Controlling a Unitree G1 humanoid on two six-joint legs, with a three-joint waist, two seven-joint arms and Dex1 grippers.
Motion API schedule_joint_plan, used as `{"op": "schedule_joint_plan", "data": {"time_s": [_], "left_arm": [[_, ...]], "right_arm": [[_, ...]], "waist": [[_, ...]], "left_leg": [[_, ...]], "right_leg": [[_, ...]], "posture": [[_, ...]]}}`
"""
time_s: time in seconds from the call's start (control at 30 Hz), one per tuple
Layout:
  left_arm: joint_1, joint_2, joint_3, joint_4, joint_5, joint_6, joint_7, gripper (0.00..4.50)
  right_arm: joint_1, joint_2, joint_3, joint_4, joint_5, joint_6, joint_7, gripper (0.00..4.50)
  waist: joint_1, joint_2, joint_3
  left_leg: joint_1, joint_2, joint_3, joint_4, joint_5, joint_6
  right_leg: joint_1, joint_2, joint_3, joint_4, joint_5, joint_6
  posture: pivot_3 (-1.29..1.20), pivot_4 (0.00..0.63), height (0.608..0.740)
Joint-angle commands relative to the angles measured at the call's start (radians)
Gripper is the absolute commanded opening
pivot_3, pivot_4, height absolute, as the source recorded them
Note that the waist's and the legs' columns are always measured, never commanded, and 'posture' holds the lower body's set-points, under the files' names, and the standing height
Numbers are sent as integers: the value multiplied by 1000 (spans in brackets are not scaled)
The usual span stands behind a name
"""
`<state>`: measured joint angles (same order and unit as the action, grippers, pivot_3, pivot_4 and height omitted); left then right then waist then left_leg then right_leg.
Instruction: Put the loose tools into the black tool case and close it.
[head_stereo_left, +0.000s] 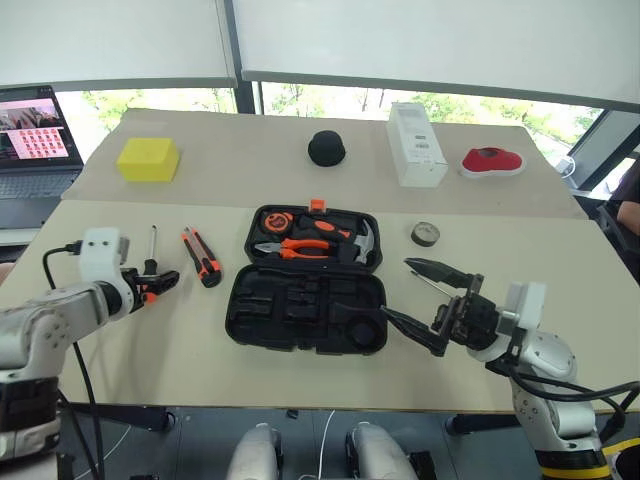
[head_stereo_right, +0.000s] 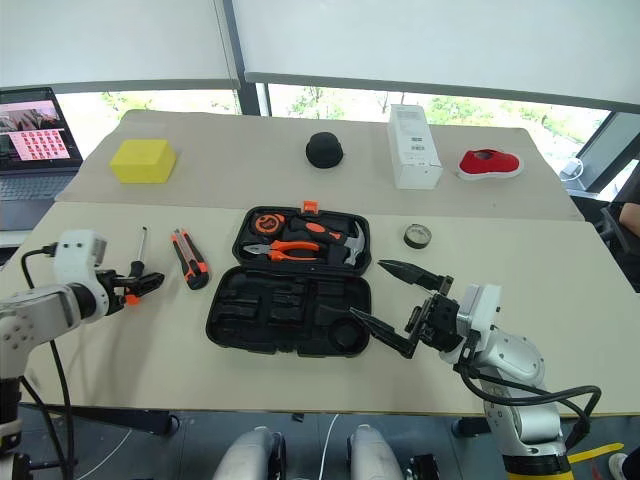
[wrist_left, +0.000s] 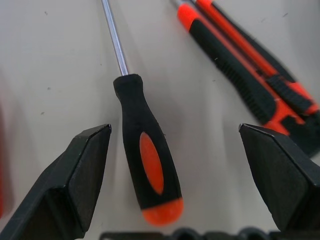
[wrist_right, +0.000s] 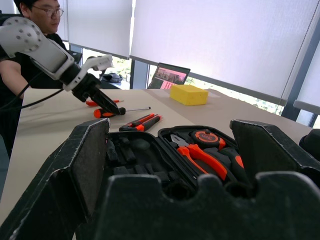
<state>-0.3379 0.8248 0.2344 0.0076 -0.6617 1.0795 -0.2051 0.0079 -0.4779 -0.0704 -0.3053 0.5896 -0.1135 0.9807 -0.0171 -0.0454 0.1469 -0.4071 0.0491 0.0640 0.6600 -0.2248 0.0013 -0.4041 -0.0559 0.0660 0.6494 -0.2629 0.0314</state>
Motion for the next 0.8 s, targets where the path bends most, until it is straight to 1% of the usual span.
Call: {"op": "schedule_joint_plan", "data": {"time_s": [0.03,0.1,0.13,0.23,0.3,0.33,0.43,0.5,0.53,0.57,0.63,0.67,0.7,0.8], "left_arm": [[-64,9,-52,97,76,-41,-71,3762],[-81,6,-53,120,94,-45,-96,2912],[-84,5,-51,125,104,-44,-105,2591],[-76,6,-26,127,120,-30,-128,1440],[-51,28,12,106,119,-38,-159,864],[-42,44,33,98,126,-60,-176,864],[-27,87,120,82,134,-223,-276,864],[-18,123,139,70,140,-350,-391,864],[-19,141,125,58,141,-396,-457,864],[-20,157,97,38,145,-447,-531,864],[-15,171,8,-41,152,-614,-747,864],[-26,170,-46,-70,168,-678,-825,864],[-43,165,-96,-83,191,-730,-880,864],[-141,125,-275,-51,322,-900,-1001,864]], "right_arm": [[4,2,-8,-31,-3,-13,1,4500],[7,4,-9,-29,-6,-17,-1,4500],[11,5,-10,-28,-8,-19,-3,4500],[23,12,-7,-25,-17,-29,-2,4500],[29,8,-3,-25,-22,-34,11,4500],[31,5,-3,-25,-23,-36,18,4500],[38,-5,-24,-25,-19,-39,20,4500],[48,-21,-44,-22,-19,-41,26,4500],[52,-33,-57,-18,-21,-42,29,4500],[54,-48,-69,-10,-23,-45,38,4500],[48,-82,-107,14,-9,-36,51,4500],[43,-101,-124,27,-3,-29,61,4500],[38,-117,-138,37,3,-23,70,4500],[22,-155,-166,54,25,7,87,4500]], "waist": [[4,0,0],[5,0,0],[6,0,0],[8,0,0],[6,0,0],[6,0,0],[1,-1,1],[3,-1,1],[3,-2,1],[5,-2,1],[15,-1,1],[24,-1,1],[31,0,1],[35,0,1]], "left_leg": [[0,0,1,0,0,0],[0,0,3,0,0,0],[1,0,3,0,0,0],[0,-1,4,0,0,0],[0,0,3,0,0,0],[0,0,3,0,0,0],[-1,1,3,0,0,0],[-1,1,2,0,0,0],[-1,1,3,0,0,0],[-1,1,3,0,0,0],[-1,-1,5,0,0,0],[-1,-1,6,0,0,0],[-1,-1,7,0,0,0],[-1,-2,9,1,0,1]], "right_leg": [[0,0,0,0,0,0],[1,0,0,0,0,0],[1,0,0,0,0,0],[1,-1,0,0,0,0],[1,-1,0,0,0,0],[1,-1,0,0,0,0],[0,0,0,0,0,0],[-1,0,0,0,0,0],[-1,0,0,0,0,0],[0,-1,0,0,0,0],[0,-3,-1,-1,0,0],[1,-4,-1,-2,0,0],[2,-4,-1,-2,0,1],[2,-4,-1,-2,0,1]], "posture": [[0,150,740],[0,150,740],[0,150,740],[0,150,740],[0,150,740],[0,150,740],[0,150,740],[0,150,740],[0,150,740],[0,150,740],[0,150,740],[0,150,740],[0,150,740],[0,150,740]]}}
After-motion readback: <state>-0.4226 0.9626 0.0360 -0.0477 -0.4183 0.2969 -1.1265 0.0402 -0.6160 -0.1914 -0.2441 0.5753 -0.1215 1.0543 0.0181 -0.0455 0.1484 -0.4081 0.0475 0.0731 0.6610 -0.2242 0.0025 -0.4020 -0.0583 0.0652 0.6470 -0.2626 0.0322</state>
